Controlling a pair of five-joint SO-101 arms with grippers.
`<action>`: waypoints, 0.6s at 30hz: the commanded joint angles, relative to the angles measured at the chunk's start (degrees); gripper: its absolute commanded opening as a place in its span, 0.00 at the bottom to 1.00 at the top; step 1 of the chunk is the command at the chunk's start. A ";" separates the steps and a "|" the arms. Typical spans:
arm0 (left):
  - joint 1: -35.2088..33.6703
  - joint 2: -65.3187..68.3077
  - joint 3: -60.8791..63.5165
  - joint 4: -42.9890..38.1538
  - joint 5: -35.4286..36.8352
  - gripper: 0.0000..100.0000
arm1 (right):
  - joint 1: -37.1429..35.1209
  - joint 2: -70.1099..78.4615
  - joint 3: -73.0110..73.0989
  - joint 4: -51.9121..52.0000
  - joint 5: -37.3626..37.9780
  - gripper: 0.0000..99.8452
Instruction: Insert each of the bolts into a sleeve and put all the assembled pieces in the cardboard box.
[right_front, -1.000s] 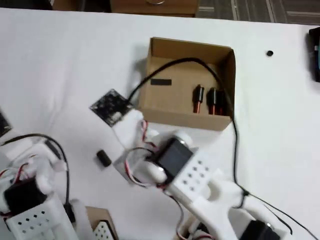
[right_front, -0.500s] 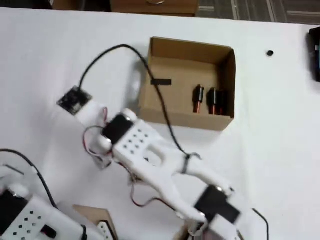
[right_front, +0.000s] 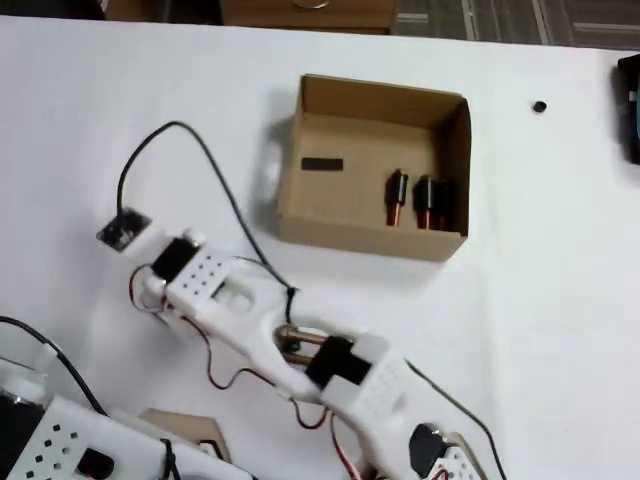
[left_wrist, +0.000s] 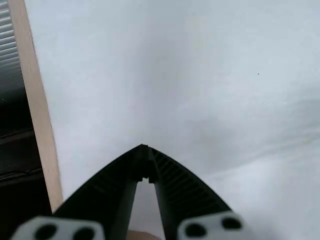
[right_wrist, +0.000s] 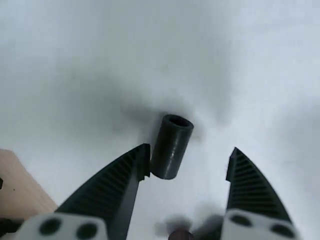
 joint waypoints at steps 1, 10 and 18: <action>-0.09 -0.18 -0.22 -0.79 -0.26 0.02 | -0.48 2.33 -4.22 -0.57 -2.46 0.24; 0.00 -0.26 -0.31 -0.79 -0.18 0.02 | -0.48 9.19 -8.53 -0.48 -3.34 0.22; 0.00 -0.26 -0.31 -0.79 0.09 0.02 | -0.48 9.89 -8.00 -0.22 -3.43 0.02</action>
